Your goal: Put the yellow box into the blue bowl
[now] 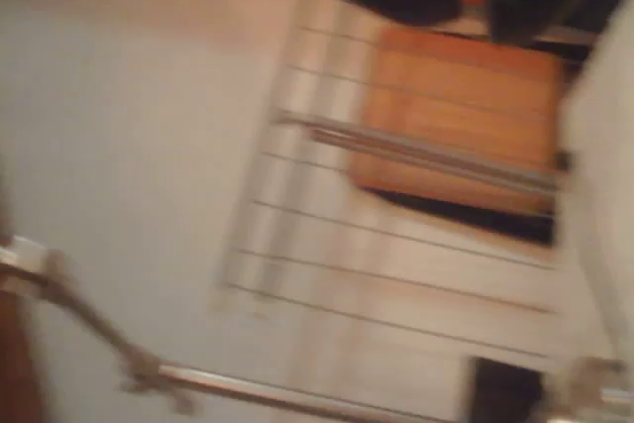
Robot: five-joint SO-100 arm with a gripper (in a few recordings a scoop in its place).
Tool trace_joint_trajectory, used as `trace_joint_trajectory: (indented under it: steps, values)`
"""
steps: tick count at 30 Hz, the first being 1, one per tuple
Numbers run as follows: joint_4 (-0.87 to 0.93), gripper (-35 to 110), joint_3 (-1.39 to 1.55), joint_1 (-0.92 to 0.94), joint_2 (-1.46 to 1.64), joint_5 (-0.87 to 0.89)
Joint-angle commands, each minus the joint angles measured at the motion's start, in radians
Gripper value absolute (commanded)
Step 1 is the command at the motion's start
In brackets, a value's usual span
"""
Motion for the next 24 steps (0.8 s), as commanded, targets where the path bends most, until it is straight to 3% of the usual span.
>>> trace_joint_trajectory:
  steps: [1,24]
  values:
    - [0.003,0,0.029,0.006,0.029,0.009]
    - [0.002,0,0.167,0.006,0.158,0.005]
